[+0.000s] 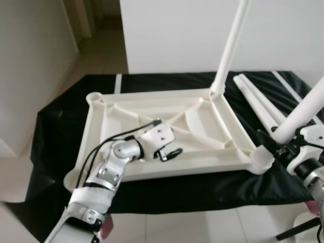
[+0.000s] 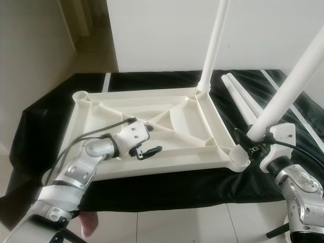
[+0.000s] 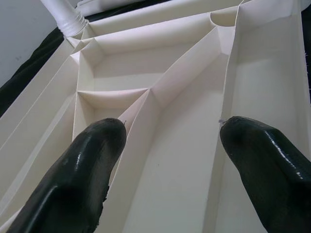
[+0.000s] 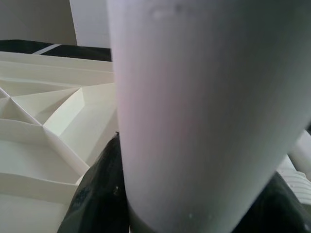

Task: Building children table

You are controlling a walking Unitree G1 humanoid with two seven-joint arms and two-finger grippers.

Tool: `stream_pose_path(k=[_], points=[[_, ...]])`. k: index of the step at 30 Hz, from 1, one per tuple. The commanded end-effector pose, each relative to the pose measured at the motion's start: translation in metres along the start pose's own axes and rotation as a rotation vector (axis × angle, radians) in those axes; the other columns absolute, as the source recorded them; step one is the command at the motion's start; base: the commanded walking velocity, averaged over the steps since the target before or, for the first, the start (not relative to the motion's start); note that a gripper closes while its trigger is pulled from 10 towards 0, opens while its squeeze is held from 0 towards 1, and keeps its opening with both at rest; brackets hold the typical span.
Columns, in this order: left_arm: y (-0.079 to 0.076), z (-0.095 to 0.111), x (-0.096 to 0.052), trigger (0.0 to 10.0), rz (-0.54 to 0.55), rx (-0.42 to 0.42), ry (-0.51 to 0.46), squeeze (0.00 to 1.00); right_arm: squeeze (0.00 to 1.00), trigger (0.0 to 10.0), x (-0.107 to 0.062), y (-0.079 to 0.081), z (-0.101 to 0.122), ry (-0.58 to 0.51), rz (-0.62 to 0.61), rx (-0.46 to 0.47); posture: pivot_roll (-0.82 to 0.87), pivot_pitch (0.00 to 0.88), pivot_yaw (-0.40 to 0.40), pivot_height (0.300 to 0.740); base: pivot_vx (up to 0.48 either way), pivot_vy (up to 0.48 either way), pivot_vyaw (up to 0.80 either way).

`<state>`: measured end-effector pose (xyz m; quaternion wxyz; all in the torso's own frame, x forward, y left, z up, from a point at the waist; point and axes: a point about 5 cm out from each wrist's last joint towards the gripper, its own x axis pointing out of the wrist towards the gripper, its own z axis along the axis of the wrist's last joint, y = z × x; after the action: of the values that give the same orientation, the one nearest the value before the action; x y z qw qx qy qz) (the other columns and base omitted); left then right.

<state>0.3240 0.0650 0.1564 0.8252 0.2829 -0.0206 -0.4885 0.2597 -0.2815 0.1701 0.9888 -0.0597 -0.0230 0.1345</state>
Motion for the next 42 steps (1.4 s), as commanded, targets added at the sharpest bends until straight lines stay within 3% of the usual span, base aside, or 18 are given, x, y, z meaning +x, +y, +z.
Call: stream_pose_path(k=[1, 8, 9, 16, 25, 31, 33, 39, 42], points=[[0.005, 0.0, 0.0, 10.0, 0.082, 0.011, 0.006, 0.0, 0.0, 0.0, -0.001, -0.001, -0.005, 0.027, 0.002, 0.023, 0.01, 0.0, 0.013, 0.74, 0.0, 0.0, 0.0], [0.004, -0.001, -0.002, 10.0, 0.078, 0.009, 0.012, 0.0, 0.0, 0.0, -0.003, 0.0, -0.012, 0.062, 0.013, 0.08, 0.01, 0.0, 0.018, 0.74, 0.0, 0.0, 0.0], [0.004, -0.001, -0.002, 10.0, 0.077, 0.01, 0.013, 0.0, 0.0, 10.0, -0.003, 0.0, -0.015, 0.08, 0.005, 0.106, 0.02, 0.0, 0.017, 0.74, 0.0, 0.0, 0.0], [0.005, -0.001, -0.002, 10.0, 0.074, 0.011, 0.011, 0.0, 0.0, 10.0, 0.01, -0.001, -0.03, 0.189, -0.077, 0.172, 0.01, 0.0, 0.022, 0.74, 0.0, 0.0, 0.0], [0.003, -0.001, -0.002, 10.0, 0.075, 0.01, 0.011, 0.0, 0.0, 10.0, 0.018, 0.003, -0.033, 0.215, -0.056, 0.133, 0.02, 0.0, 0.01, 0.74, 0.0, 0.0, 0.0], [0.004, -0.002, -0.004, 10.0, 0.085, 0.005, 0.015, 0.0, 0.0, 10.0, 0.022, 0.008, -0.035, 0.229, -0.021, 0.162, 0.02, 0.0, 0.005, 0.74, 0.0, 0.0, 0.0], [0.004, -0.003, -0.004, 10.0, 0.087, 0.005, 0.016, 0.0, 0.0, 10.0, 0.026, 0.007, -0.038, 0.251, -0.048, 0.238, 0.02, 0.0, 0.003, 0.74, 0.0, 0.0, 0.0], [0.003, -0.003, -0.004, 10.0, 0.088, 0.005, 0.015, 0.0, 0.0, 10.0, 0.031, 0.008, -0.04, 0.258, -0.131, 0.187, 0.03, 0.0, -0.005, 0.74, 0.0, 0.0, 0.0], [0.003, -0.003, -0.005, 10.0, 0.09, 0.002, 0.014, 0.0, 0.0, 10.0, 0.034, 0.016, -0.039, 0.228, -0.208, 0.187, 0.03, 0.0, -0.011, 0.74, 0.0, 0.0, 0.0]])
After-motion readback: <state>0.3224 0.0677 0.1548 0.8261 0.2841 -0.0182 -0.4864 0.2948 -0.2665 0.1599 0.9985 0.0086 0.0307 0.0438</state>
